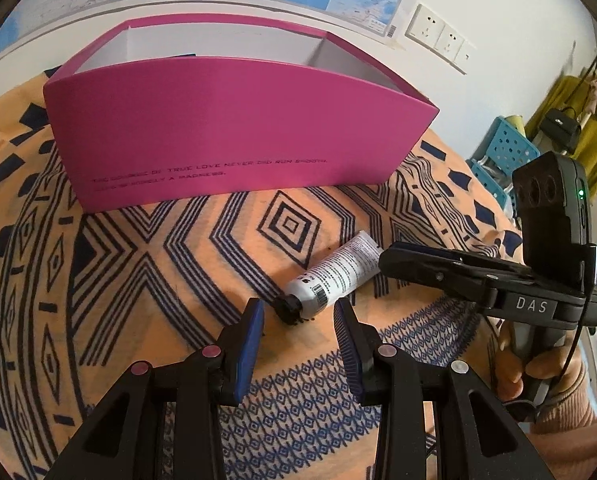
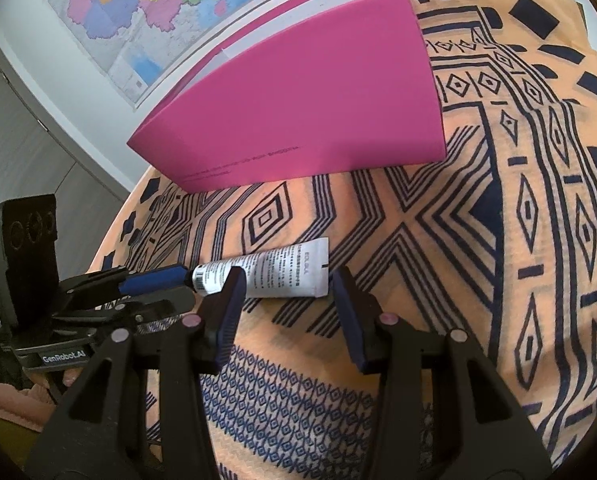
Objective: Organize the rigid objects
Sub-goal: 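Close the right gripper around the middle of the white tube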
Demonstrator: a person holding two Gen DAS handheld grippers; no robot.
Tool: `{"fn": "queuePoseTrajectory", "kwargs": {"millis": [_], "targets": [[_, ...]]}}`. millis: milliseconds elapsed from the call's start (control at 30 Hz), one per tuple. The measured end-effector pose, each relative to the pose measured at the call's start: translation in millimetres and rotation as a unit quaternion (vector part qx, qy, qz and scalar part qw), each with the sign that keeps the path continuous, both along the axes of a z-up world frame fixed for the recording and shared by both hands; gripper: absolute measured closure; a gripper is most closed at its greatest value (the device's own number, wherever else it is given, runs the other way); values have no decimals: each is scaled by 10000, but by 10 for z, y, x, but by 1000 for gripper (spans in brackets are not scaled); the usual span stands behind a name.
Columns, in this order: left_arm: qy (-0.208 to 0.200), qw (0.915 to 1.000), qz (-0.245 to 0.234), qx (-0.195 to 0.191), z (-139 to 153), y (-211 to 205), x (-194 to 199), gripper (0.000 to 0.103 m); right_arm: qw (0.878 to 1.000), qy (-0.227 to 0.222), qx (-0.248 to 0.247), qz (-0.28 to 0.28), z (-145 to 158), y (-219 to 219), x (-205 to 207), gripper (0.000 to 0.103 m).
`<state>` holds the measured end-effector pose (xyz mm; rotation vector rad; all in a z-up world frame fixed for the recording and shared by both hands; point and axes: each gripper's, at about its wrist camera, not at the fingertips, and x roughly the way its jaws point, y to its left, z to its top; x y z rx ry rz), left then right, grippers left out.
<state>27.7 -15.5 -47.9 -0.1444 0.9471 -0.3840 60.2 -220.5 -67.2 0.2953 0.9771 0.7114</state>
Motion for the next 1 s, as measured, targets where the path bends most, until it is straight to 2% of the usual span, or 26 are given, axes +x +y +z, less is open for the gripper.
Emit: {"fn": "queuePoseTrajectory", "kwargs": {"millis": [233,433,733,1000], "targets": [[-55,9998,-186,-1,35,-123,-24,67,10000,-49,-46,-16,7,18,21,56],[2,9999,-150,-68,32,-111,-26,67,9999,-84,-80,-3,13,40,18,54],[38,10000,-24,-19,17,-44,-5,67,9999,-106,120,16,40,26,-26,54],[37,10000,22,3,10,28,-18,67,9986,123,519,63,13,-7,-21,53]]}}
